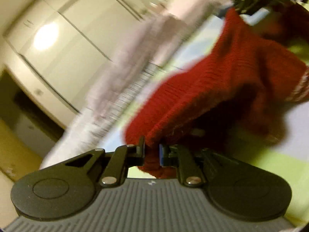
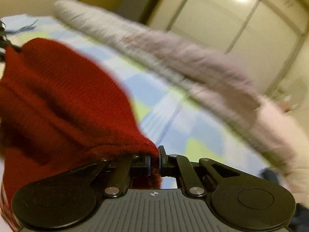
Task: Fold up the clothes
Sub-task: 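Grasp the sweater hem with both grippers and lift it to shake out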
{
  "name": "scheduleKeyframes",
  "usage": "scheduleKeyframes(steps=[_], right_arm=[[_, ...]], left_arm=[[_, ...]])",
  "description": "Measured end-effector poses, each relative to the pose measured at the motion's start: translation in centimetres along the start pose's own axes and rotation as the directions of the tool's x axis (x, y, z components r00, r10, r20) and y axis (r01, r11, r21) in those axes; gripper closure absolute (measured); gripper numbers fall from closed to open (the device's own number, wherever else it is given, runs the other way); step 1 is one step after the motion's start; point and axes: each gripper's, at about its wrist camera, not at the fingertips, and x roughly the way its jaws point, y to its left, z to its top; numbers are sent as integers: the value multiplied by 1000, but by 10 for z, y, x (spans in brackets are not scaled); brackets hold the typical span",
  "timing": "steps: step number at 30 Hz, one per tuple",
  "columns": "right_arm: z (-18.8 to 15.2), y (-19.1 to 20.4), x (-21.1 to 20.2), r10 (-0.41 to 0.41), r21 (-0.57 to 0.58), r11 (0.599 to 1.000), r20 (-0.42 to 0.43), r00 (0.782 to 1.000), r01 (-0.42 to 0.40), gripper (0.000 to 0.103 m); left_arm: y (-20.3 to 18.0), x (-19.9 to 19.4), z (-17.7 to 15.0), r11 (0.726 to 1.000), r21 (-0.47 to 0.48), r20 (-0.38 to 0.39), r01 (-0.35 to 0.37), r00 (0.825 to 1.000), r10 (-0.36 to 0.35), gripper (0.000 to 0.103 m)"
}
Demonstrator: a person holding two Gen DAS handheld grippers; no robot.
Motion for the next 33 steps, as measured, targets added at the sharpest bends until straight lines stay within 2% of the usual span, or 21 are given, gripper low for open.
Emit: scheduleKeyframes(steps=[2,4,6,9,16,20,22,26,27,29,30,33], right_arm=[[20,-9,-25,-92,27,996,58,994,90,98],[44,-15,-55,-176,44,984,124,977,172,98],[69,-21,-86,-251,66,968,189,949,243,98],[107,-29,-139,-321,102,947,280,905,305,97],[162,-34,-271,-387,124,920,436,813,371,97],[193,-45,-325,-402,103,907,502,766,409,97],[211,-53,-340,-402,89,900,547,734,426,97],[248,-72,-338,-387,75,894,625,678,441,97],[257,-77,-328,-378,66,896,631,678,438,97],[274,-90,-291,-338,43,916,618,710,400,97],[281,-94,-270,-314,29,927,604,733,373,97],[299,-101,-171,-237,-63,949,501,832,309,97]], left_arm=[[33,-5,15,998,-46,51,-48,997,50,91],[66,-14,33,993,-92,113,-80,990,90,92],[97,-29,52,986,-140,168,-94,979,117,92],[137,-65,72,977,-176,240,-117,958,158,92],[194,-177,102,965,-233,337,-123,920,199,92],[222,-229,124,953,-270,385,-141,891,241,92],[237,-236,135,945,-288,399,-153,878,264,92],[270,-215,154,926,-338,388,-170,871,301,91],[276,-205,156,922,-349,378,-169,875,304,91],[282,-174,153,916,-366,337,-164,894,295,91],[284,-153,152,914,-372,306,-164,907,288,91],[285,-66,136,900,-405,149,-158,960,235,90]])
